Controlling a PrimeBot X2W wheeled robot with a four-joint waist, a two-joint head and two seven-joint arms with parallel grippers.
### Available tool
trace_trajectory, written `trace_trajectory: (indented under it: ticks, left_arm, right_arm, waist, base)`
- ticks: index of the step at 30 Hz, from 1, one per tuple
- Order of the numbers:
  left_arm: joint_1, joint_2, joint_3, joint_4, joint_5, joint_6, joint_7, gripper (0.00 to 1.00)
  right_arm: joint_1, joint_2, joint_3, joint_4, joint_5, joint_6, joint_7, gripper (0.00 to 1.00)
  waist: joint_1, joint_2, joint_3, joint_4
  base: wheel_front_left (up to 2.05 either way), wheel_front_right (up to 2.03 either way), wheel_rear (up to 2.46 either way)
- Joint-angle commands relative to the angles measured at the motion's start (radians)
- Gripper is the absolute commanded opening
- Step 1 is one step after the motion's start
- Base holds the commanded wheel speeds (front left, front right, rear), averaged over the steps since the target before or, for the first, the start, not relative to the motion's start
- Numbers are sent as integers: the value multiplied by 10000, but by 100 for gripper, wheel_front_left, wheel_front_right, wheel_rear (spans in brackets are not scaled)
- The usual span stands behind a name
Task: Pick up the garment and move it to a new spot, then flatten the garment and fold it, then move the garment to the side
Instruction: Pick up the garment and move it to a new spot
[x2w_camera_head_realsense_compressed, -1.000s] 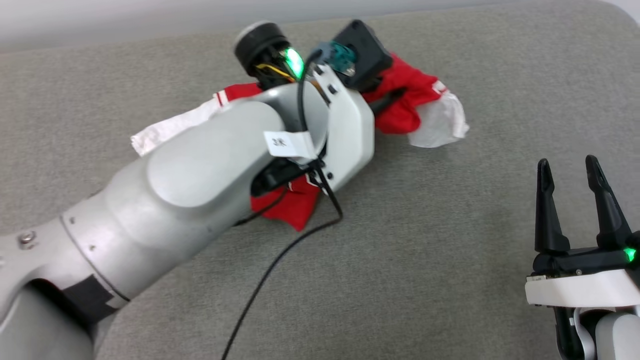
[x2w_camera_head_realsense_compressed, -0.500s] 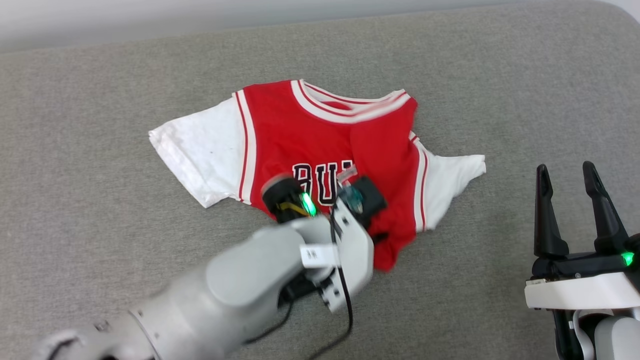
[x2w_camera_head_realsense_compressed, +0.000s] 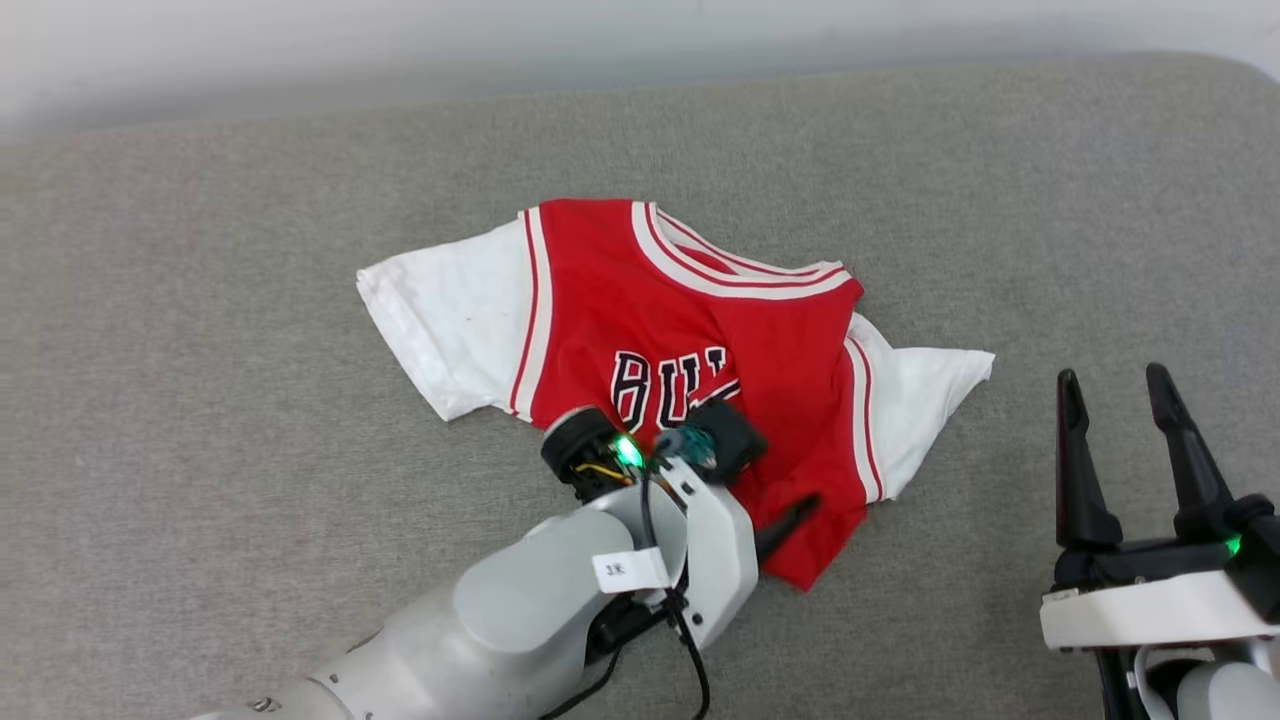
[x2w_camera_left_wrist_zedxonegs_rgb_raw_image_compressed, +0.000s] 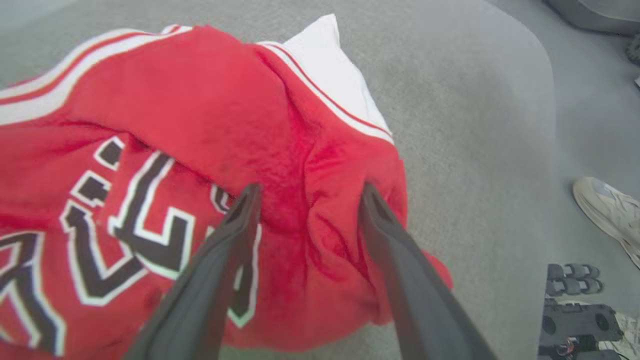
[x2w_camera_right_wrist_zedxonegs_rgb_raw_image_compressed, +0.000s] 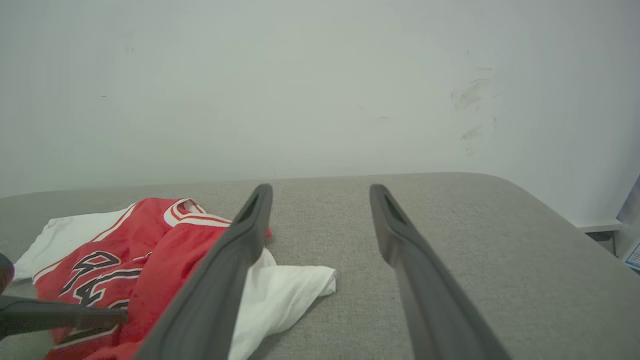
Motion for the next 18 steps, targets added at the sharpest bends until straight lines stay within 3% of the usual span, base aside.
trace_trajectory:
  ticks: [1, 6, 9, 18]
  left_arm:
    - [2, -101, 203, 199, 7, 151, -516, 100]
    - [238, -156, 672, 493, 220, 836, -2070, 100]
    - [378, -27, 1130, 254, 373, 1519, -2649, 100]
    - [1729, 1009, 3129, -1860, 1521, 3536, -2919, 100]
  right_arm:
    - [187, 28, -16, 60, -91, -7, -24, 100]
    - [481, 28, -13, 222, -108, -7, -24, 100]
    - [681, 27, -70, 298, -169, -7, -24, 100]
    - [1136, 24, -111, 463, -198, -8, -24, 100]
  waist:
    - [0, 0, -253, 102]
    - [0, 0, -823, 331]
    - [0, 0, -1142, 548]
    - [0, 0, -1831, 1136]
  base:
    - [0, 0, 0]
    - [0, 0, 0]
    - [0, 0, 0]
    - [0, 0, 0]
